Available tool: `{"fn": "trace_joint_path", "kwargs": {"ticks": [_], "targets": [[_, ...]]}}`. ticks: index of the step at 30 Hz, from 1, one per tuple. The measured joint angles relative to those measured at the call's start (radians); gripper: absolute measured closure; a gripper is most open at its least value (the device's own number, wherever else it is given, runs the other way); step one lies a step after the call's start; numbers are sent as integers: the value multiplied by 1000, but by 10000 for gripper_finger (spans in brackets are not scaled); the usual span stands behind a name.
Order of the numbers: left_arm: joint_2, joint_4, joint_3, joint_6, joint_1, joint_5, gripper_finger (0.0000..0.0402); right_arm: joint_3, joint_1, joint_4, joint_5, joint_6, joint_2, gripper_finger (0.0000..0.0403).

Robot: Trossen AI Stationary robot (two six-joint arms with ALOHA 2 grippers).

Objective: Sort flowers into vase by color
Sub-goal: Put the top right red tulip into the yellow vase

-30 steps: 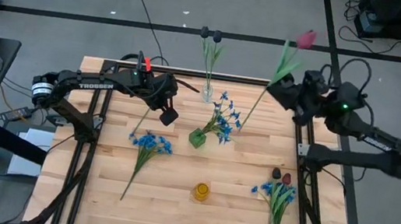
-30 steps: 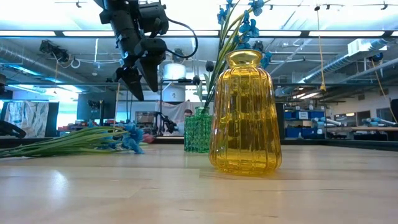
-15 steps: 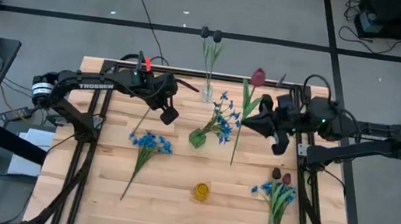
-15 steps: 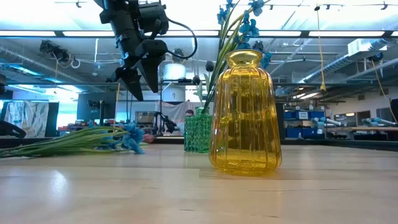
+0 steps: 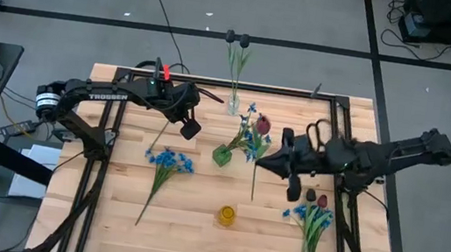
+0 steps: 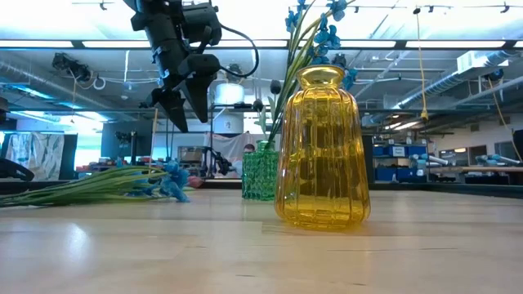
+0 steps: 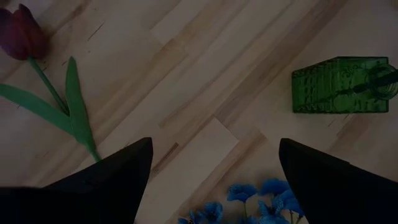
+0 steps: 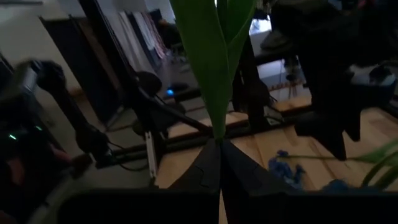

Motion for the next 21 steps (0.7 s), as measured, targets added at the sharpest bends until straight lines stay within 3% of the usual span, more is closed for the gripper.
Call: {"fn": "trace_joint_path", "kwargs": {"ticks": [6, 21], "targets": [[0, 0, 0, -2, 0, 0, 46, 0, 75, 19, 106, 0, 90, 394], [0, 0, 0, -47, 0, -9, 46, 0, 157, 214, 243, -3, 291, 394]]}}
